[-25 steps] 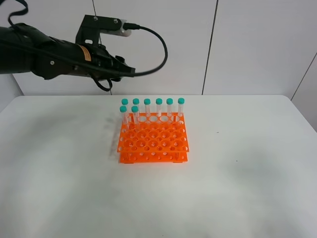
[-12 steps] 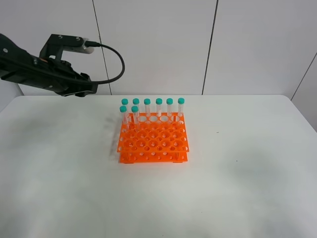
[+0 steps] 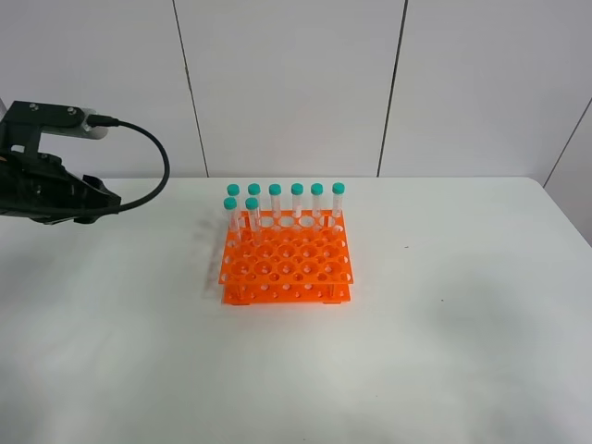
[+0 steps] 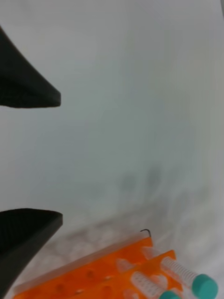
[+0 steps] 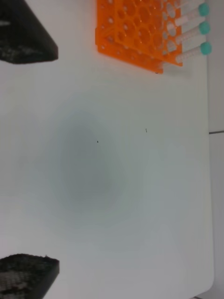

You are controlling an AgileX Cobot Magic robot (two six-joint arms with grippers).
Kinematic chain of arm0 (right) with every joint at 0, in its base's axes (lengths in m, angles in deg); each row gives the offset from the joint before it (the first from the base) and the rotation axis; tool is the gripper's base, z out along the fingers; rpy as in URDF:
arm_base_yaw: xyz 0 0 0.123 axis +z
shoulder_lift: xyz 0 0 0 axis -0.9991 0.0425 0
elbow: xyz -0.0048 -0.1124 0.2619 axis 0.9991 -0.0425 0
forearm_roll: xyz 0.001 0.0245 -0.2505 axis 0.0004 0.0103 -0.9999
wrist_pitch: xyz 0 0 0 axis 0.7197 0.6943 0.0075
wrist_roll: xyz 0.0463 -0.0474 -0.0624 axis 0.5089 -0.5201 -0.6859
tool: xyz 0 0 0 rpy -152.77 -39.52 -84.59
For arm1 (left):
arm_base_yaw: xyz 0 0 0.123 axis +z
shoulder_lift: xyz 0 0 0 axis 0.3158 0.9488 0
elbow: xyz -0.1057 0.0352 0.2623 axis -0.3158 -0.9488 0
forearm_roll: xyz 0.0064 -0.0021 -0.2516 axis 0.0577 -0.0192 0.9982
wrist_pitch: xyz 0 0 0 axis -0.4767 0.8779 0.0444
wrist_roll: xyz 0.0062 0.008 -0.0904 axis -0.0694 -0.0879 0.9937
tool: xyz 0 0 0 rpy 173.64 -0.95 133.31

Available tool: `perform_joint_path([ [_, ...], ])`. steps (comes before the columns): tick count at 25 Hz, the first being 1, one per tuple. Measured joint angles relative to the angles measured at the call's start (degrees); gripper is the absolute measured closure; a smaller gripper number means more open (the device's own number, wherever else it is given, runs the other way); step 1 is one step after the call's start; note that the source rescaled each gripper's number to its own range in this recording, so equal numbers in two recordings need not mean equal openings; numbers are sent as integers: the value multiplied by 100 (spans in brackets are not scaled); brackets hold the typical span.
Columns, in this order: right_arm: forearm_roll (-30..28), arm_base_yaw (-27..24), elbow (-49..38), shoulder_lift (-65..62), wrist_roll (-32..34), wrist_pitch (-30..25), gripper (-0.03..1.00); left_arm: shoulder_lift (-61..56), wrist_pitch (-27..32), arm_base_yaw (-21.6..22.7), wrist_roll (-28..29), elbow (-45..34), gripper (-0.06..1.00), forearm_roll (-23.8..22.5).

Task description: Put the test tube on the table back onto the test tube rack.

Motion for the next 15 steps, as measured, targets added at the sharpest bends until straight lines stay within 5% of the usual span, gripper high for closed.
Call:
perform_joint_path([
  [8, 0, 0, 0, 0, 0, 0, -3, -422, 742, 0, 0, -200, 56, -365],
  [15, 0, 0, 0, 0, 0, 0, -3, -930, 2820, 0, 237, -200, 57, -1281],
])
